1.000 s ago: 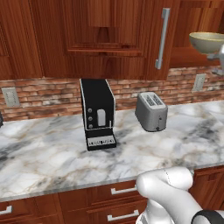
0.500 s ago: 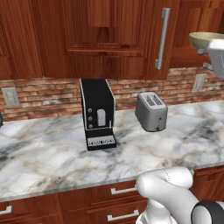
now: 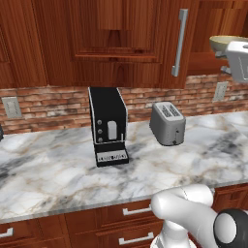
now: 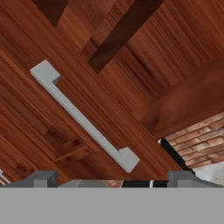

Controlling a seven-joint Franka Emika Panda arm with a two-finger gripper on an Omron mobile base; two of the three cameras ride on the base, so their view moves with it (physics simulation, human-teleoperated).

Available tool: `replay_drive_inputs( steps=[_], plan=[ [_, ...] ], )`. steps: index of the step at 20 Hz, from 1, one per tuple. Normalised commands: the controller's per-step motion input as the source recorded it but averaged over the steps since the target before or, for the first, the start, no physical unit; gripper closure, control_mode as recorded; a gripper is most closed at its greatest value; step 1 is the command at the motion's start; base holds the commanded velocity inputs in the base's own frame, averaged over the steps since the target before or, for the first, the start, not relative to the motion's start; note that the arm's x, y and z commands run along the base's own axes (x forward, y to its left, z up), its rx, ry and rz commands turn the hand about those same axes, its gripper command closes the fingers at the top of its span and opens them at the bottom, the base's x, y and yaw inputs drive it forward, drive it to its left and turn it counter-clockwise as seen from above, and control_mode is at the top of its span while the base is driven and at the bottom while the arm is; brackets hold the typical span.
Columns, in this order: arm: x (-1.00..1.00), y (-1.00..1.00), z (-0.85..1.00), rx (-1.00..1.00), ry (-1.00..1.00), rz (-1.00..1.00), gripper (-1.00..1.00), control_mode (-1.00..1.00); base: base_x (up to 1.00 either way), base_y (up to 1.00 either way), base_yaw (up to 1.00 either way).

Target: Move the bowls from the cabinet to the plates on the dining table.

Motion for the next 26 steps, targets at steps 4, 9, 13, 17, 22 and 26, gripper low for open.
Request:
replay_drive_inputs(
  steps=[4, 9, 13, 17, 22, 26],
  plan=[
    [0.38, -0.07, -0.11, 0.00, 0.01, 0.06, -1.00, -1.00, 0.00, 0.00, 0.00],
    [0.35, 0.00, -0.14, 0.01, 0.04, 0.06, -1.00, -1.00, 0.00, 0.00, 0.00],
    [0.30, 0.00, -0.11, 0.03, 0.05, 0.07, -1.00, -1.00, 0.00, 0.00, 0.00],
    [0.32, 0.00, -0.09, 0.03, 0.04, 0.04, -1.00, -1.00, 0.00, 0.00, 0.00],
    [0.30, 0.05, -0.07, 0.04, 0.02, 0.00, -1.00, -1.00, 0.00, 0.00, 0.00],
    [0.26, 0.20, -0.01, 0.06, 0.01, 0.00, -1.00, -1.00, 0.00, 0.00, 0.00]
  ],
)
